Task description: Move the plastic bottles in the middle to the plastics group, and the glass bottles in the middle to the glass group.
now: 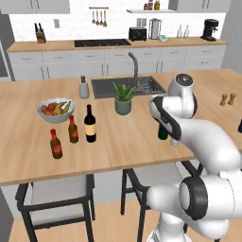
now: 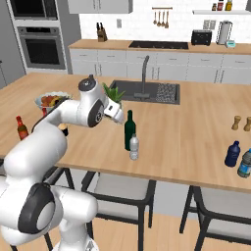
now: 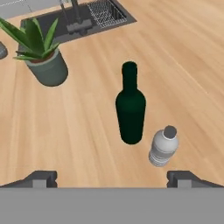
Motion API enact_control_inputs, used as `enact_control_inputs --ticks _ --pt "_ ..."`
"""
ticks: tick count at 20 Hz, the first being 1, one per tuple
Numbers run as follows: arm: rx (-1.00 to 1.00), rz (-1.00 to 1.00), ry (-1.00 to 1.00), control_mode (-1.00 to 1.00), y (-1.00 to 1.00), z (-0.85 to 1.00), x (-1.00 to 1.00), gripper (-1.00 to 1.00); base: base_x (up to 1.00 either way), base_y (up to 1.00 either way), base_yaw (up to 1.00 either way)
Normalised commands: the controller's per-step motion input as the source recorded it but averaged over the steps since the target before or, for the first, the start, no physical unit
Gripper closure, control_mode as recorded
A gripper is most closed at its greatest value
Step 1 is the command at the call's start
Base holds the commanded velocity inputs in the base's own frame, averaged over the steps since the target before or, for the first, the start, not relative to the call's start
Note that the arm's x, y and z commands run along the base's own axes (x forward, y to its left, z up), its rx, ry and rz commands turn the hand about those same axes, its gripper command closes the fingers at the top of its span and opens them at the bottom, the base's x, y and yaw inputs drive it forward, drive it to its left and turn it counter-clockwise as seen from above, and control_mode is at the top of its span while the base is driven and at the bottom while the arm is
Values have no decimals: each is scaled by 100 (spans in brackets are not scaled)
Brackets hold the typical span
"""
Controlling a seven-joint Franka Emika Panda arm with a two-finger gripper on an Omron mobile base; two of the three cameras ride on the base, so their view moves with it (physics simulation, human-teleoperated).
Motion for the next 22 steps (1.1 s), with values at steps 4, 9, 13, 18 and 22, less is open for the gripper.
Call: enact_control_inputs --ticks 4,9,13,18,22 --pt "-12 6 -3 -100 -29 -2 -2 -100 0 0 0" --pt "-10 18 8 -100 -20 -9 6 -100 0 0 0" --pt "1 5 0 -100 -38 -1 -5 -100 0 0 0" --pt "5 0 2 -100 -41 -19 23 -100 0 0 0" --pt "4 0 1 -100 -28 -35 38 -100 0 0 0"
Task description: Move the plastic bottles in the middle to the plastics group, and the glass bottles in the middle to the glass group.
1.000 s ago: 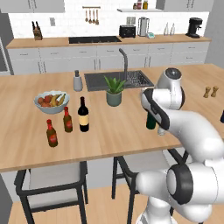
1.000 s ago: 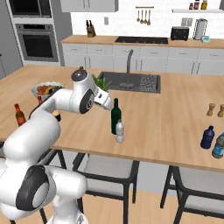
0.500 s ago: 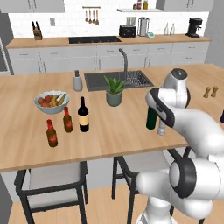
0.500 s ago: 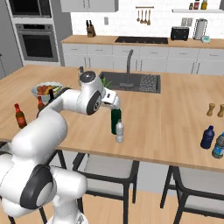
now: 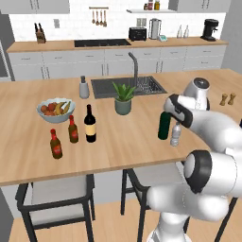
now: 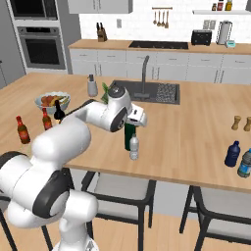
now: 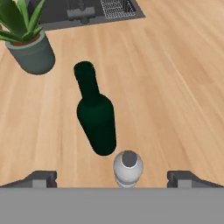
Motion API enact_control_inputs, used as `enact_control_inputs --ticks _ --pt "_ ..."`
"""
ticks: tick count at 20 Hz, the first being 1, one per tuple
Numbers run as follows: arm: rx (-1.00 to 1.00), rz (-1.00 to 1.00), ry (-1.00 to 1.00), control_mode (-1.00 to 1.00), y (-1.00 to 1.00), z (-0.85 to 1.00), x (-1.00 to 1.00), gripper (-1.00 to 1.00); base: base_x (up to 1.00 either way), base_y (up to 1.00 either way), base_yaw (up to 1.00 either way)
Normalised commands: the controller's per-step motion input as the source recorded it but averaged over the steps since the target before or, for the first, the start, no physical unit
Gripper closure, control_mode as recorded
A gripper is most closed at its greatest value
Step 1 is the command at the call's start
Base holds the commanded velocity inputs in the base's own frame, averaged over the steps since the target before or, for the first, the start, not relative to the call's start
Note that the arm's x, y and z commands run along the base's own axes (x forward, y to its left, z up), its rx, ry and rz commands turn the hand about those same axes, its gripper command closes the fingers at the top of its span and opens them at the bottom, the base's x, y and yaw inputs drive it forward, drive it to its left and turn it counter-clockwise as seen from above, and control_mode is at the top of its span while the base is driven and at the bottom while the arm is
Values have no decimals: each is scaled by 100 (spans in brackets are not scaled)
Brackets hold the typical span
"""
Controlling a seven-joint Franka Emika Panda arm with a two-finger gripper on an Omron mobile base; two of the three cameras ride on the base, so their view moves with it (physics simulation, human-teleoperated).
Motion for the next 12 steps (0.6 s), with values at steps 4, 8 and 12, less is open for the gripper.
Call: enact_control_inputs --ticks 4,8,12 --pt "0 0 0 -100 4 -14 31 -100 0 0 0" --pt "0 0 0 -100 26 -1 16 -100 0 0 0" --pt "0 1 0 -100 16 -6 7 -100 0 0 0"
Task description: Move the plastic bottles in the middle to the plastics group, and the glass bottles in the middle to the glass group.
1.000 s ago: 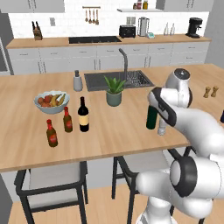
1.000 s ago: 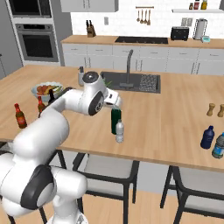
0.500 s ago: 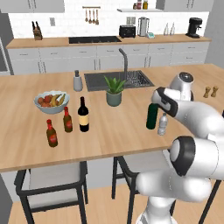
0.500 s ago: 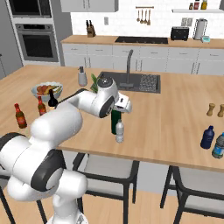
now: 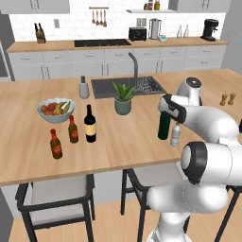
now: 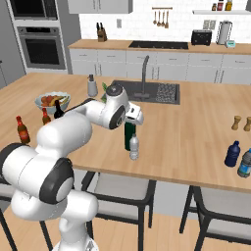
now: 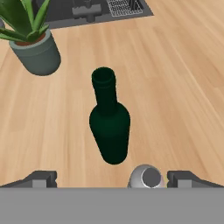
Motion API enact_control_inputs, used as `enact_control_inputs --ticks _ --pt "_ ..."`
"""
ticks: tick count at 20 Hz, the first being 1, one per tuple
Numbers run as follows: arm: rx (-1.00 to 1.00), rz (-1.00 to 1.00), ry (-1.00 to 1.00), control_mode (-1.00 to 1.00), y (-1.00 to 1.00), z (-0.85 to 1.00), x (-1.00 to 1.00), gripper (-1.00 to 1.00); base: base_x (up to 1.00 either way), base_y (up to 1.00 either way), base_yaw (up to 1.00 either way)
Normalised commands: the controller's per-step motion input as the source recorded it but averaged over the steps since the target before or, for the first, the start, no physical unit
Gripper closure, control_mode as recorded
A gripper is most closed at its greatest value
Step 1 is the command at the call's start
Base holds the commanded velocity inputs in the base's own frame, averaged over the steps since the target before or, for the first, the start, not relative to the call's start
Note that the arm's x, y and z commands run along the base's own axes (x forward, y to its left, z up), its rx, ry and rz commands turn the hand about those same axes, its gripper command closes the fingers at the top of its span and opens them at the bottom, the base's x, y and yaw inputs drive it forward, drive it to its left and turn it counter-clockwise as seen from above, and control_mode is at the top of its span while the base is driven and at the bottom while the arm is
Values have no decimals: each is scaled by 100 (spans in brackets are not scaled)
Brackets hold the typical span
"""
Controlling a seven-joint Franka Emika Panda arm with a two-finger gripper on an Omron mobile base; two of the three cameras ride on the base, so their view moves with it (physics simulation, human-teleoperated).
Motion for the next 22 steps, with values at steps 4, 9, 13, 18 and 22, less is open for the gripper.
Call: enact_control_inputs --ticks 4,9,13,18,22 --pt "0 3 4 -100 1 -31 36 -100 0 0 0" --pt "0 1 1 -100 -11 -3 13 -100 0 0 0" --pt "0 3 3 -100 0 0 24 -100 0 0 0" --pt "0 3 8 -100 0 -6 25 -100 0 0 0" --pt "0 3 9 -100 0 -18 33 -100 0 0 0"
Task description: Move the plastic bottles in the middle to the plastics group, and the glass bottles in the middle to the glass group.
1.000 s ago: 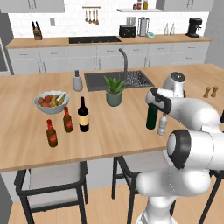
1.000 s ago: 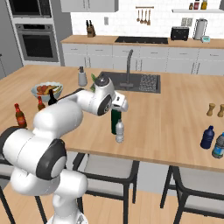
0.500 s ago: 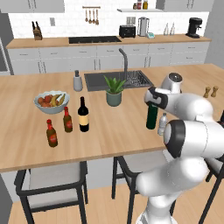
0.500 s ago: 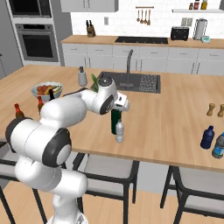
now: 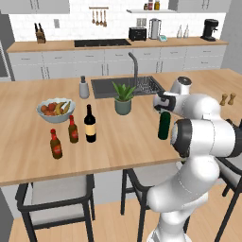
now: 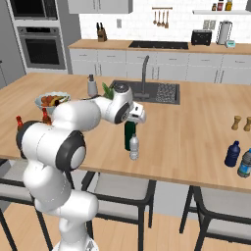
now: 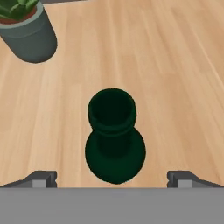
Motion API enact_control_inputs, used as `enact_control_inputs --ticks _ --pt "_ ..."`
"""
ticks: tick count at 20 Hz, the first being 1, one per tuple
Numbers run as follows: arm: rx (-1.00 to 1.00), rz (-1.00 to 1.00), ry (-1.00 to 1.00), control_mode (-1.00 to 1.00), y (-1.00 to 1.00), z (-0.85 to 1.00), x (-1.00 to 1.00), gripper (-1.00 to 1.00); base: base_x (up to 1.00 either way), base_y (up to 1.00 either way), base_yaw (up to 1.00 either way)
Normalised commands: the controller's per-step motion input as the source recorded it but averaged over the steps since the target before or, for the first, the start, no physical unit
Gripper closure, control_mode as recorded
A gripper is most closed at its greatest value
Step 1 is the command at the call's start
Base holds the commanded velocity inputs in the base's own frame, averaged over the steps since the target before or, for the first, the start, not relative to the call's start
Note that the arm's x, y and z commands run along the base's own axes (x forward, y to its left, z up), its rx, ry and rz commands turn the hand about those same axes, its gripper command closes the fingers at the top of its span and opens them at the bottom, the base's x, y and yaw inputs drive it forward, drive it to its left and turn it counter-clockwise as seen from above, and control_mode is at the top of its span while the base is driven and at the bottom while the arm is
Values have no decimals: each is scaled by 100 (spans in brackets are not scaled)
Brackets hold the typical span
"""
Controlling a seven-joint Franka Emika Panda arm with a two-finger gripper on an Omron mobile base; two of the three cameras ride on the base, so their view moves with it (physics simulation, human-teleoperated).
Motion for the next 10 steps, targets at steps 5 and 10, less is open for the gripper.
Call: enact_control_inputs --ticks 5,10 --pt "0 1 2 -100 0 -18 23 -100 0 0 0" --pt "0 0 0 -100 0 -14 13 -100 0 0 0"
